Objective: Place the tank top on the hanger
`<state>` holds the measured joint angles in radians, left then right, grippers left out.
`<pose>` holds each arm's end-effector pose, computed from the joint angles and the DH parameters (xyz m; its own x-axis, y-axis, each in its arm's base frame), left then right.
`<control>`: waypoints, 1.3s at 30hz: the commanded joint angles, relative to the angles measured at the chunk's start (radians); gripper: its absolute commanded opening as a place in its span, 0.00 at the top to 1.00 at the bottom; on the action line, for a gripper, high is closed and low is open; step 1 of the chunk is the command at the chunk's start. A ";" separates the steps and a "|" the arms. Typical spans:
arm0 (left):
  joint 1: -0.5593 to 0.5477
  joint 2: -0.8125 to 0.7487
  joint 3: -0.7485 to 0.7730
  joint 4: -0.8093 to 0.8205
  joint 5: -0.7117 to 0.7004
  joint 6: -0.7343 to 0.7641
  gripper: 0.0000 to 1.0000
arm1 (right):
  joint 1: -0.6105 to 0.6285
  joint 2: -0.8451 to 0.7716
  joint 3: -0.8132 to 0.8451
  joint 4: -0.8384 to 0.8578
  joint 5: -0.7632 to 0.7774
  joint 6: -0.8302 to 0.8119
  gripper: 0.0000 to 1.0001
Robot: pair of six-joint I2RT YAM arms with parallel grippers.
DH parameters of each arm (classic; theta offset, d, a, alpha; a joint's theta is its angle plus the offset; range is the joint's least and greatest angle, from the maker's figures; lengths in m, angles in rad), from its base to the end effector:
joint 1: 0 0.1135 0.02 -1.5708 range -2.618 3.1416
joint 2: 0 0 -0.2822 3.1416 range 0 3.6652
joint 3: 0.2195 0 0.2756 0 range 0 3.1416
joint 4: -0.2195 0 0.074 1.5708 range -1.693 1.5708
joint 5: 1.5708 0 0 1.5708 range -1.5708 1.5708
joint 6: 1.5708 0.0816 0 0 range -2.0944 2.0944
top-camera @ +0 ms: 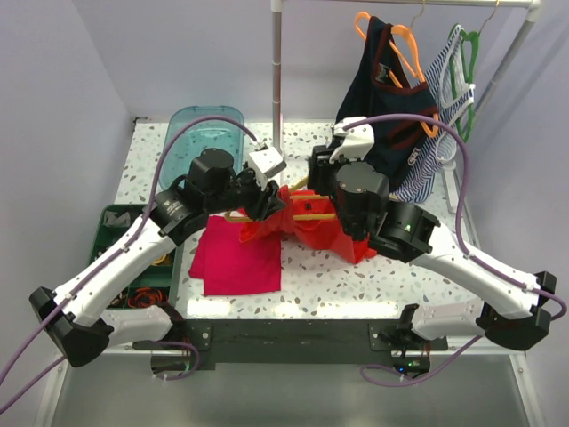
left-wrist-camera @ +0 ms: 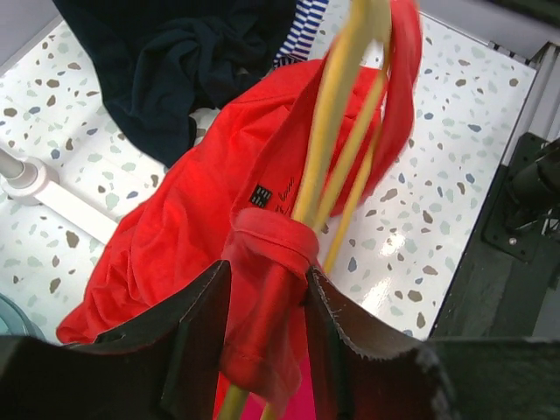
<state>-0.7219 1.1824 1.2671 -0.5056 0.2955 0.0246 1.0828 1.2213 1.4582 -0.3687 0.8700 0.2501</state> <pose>0.2206 -0.2259 0.3951 -0.2861 0.2833 -0.9154 0.8390 0.5356 -0.0965 0.1940 0.2325 0.4835 -0.1127 0.1280 -0.9853 -0.1924 0.9701 0.1480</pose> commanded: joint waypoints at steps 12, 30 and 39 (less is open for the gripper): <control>-0.001 -0.109 -0.187 0.194 -0.087 -0.189 1.00 | 0.002 -0.174 -0.147 -0.045 -0.035 0.100 0.07; 0.091 -0.113 -0.107 -0.091 -0.550 -0.440 0.69 | -0.265 0.376 -0.164 0.074 -0.726 0.278 0.55; 0.141 -0.109 -0.078 -0.088 -0.467 -0.407 0.65 | -0.267 0.581 -0.033 0.036 -0.709 0.305 0.67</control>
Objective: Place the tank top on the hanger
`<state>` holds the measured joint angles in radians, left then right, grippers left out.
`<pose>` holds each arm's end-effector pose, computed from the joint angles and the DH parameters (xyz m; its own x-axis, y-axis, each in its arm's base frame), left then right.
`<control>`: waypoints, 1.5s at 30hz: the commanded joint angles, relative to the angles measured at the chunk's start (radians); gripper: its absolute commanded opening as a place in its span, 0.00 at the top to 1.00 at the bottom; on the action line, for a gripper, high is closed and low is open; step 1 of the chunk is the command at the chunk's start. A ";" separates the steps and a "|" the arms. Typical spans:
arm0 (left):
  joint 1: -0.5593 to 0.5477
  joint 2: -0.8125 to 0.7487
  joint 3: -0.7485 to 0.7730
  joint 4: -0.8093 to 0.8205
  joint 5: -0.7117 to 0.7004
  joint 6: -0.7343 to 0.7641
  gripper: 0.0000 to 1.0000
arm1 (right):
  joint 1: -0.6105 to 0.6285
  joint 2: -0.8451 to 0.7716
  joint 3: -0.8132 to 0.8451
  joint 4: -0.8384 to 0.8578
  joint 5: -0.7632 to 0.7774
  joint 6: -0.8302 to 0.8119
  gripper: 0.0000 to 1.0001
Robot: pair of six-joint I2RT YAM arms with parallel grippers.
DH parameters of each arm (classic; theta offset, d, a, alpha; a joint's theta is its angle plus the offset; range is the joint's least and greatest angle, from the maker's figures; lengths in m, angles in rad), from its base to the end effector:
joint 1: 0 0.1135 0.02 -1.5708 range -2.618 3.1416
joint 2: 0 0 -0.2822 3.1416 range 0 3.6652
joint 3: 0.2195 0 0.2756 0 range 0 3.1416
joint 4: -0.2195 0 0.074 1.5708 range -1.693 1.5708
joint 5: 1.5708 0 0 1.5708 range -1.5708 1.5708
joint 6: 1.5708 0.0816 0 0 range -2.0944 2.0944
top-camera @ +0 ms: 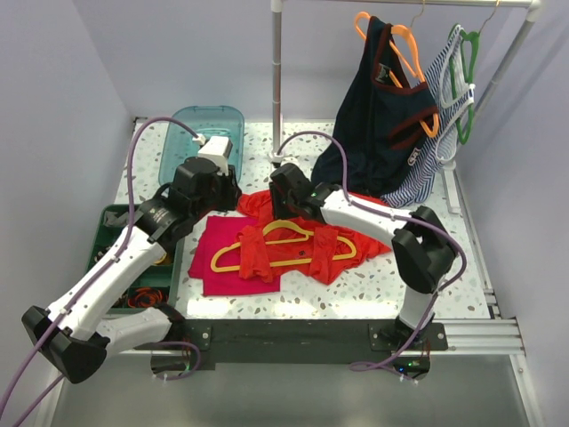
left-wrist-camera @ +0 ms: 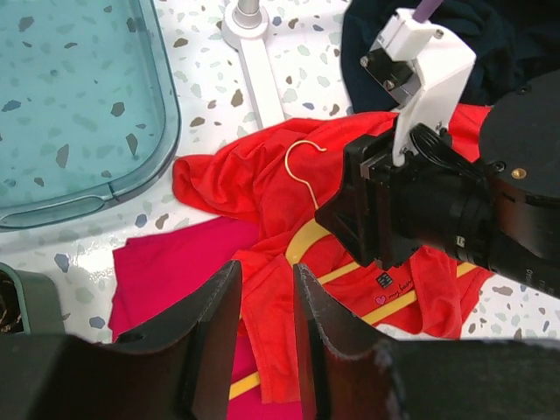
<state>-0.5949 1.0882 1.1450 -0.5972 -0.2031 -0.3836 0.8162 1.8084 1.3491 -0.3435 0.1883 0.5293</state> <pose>0.2462 -0.1467 0.3595 -0.5469 -0.0725 -0.8340 0.2167 0.9500 -0.2247 0.3271 0.3256 0.2114 -0.7417 -0.0647 -0.6676 -0.2921 0.9272 0.2346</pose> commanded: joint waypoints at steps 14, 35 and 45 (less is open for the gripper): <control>0.020 -0.022 0.024 0.011 0.067 0.008 0.65 | 0.000 0.118 0.122 -0.026 0.080 0.020 0.71; 0.020 -0.010 0.012 0.023 0.093 0.008 0.65 | -0.003 0.172 0.128 0.000 0.097 0.021 0.97; 0.020 -0.016 0.004 0.042 0.120 0.014 0.58 | -0.002 0.008 0.038 0.031 0.132 0.035 1.00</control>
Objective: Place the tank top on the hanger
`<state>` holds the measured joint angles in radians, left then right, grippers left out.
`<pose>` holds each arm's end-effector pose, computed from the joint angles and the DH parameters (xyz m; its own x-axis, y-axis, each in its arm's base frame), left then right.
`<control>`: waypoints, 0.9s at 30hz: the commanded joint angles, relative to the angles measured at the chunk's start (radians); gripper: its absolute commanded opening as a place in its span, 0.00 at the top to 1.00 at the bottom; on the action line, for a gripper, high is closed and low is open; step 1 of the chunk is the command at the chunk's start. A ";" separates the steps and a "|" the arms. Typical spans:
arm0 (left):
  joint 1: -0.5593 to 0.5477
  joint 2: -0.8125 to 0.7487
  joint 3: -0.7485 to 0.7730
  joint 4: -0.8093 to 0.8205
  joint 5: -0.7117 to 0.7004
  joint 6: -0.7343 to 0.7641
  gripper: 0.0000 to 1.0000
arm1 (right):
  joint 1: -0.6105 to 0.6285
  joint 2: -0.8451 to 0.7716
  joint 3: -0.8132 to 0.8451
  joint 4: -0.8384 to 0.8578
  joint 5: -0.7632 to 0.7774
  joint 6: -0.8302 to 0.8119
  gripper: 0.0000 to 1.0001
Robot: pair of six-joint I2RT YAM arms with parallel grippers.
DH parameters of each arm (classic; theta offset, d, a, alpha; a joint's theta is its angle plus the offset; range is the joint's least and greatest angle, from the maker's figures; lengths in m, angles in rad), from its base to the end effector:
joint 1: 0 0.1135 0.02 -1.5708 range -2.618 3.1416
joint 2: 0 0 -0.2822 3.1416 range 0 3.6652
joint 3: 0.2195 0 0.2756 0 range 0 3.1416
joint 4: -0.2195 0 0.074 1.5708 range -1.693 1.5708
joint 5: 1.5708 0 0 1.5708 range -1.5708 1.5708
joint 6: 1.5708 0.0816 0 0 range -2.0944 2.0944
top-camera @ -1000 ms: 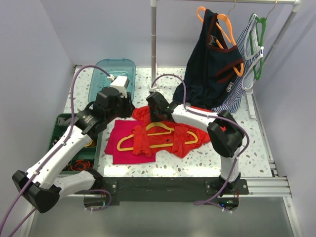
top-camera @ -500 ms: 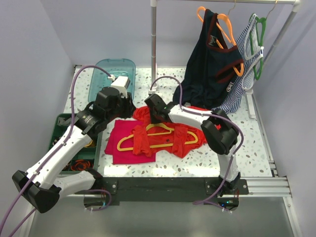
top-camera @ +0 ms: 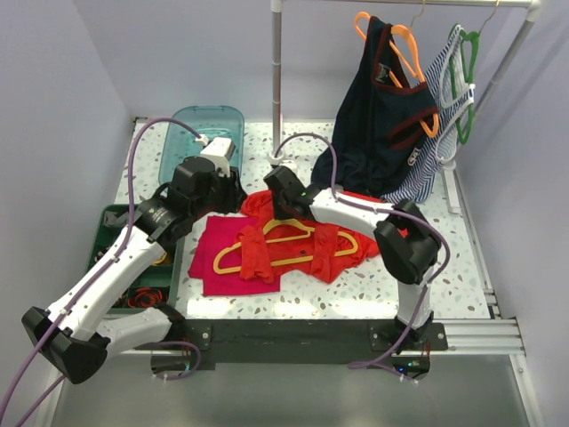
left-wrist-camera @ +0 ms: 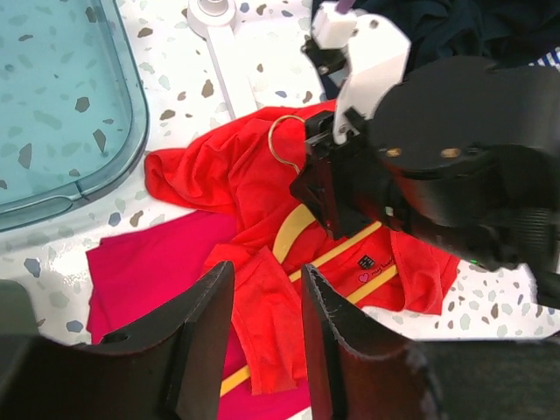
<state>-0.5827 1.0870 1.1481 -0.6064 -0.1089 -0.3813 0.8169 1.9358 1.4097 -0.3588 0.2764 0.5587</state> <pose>0.2438 -0.1501 0.3592 -0.5767 -0.0630 -0.8145 0.2746 0.9241 -0.2658 0.3448 0.3347 0.1759 -0.7582 -0.0625 -0.6490 -0.2136 0.9643 0.1567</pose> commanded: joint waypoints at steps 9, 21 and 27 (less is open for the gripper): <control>0.007 -0.021 -0.054 0.102 0.101 0.057 0.46 | 0.010 -0.250 -0.087 0.053 0.102 -0.003 1.00; 0.007 -0.042 -0.185 0.131 0.310 0.169 0.20 | 0.027 -0.489 -0.121 0.000 0.158 -0.042 1.00; 0.009 -0.015 -0.102 0.128 0.342 0.248 0.16 | 0.025 -0.557 -0.101 -0.045 0.167 -0.062 1.00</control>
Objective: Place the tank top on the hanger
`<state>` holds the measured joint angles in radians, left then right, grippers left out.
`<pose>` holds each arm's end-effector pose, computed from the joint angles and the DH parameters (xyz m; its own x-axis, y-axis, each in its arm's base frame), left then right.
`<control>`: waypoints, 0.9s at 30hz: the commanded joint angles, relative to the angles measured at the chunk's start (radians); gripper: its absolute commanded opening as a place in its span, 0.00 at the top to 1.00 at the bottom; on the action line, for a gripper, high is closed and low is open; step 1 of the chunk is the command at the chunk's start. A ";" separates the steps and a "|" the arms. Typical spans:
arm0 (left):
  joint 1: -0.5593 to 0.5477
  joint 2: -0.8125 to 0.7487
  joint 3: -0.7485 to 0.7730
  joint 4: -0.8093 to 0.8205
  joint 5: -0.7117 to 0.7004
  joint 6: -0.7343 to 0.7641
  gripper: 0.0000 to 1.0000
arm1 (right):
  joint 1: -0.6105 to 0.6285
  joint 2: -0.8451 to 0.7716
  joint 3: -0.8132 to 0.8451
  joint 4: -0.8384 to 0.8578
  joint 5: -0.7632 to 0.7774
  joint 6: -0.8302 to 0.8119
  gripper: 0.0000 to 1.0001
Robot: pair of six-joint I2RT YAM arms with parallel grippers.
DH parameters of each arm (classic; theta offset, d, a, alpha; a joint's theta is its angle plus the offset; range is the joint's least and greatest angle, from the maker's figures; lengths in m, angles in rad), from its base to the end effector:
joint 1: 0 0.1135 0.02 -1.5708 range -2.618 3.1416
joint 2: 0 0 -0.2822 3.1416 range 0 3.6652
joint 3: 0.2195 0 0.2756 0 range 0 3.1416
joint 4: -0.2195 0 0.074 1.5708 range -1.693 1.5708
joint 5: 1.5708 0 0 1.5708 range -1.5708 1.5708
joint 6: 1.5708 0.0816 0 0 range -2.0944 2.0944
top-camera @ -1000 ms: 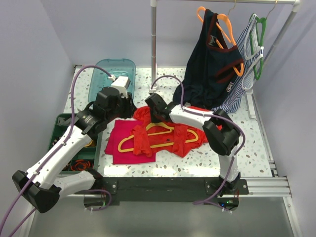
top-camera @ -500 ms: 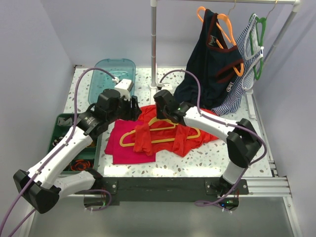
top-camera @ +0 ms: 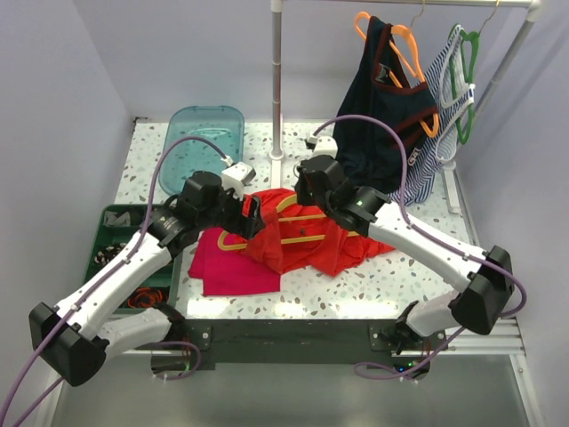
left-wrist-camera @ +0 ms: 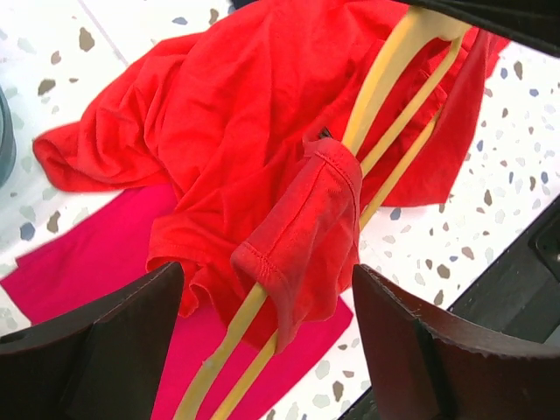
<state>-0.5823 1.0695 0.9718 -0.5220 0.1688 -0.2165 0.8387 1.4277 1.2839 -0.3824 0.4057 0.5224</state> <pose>0.2294 -0.1675 0.3048 -0.6147 0.1513 -0.7741 0.5368 0.7993 -0.2702 0.2802 0.2636 0.3388 -0.5181 0.1094 -0.8483 -0.2270 0.9386 0.2597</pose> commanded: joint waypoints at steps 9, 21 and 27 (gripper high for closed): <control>0.006 0.035 0.091 0.053 0.255 0.170 0.20 | 0.005 -0.099 0.069 -0.055 0.050 -0.061 1.00; 0.001 0.115 0.068 0.086 0.368 0.184 0.33 | 0.008 -0.147 0.095 -0.070 0.051 -0.084 1.00; -0.008 0.116 0.062 0.105 0.394 0.172 0.73 | 0.008 -0.165 0.094 -0.070 0.051 -0.084 1.00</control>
<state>-0.5835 1.1931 1.0374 -0.4740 0.5137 -0.0544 0.8436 1.3037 1.3296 -0.4648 0.4313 0.4534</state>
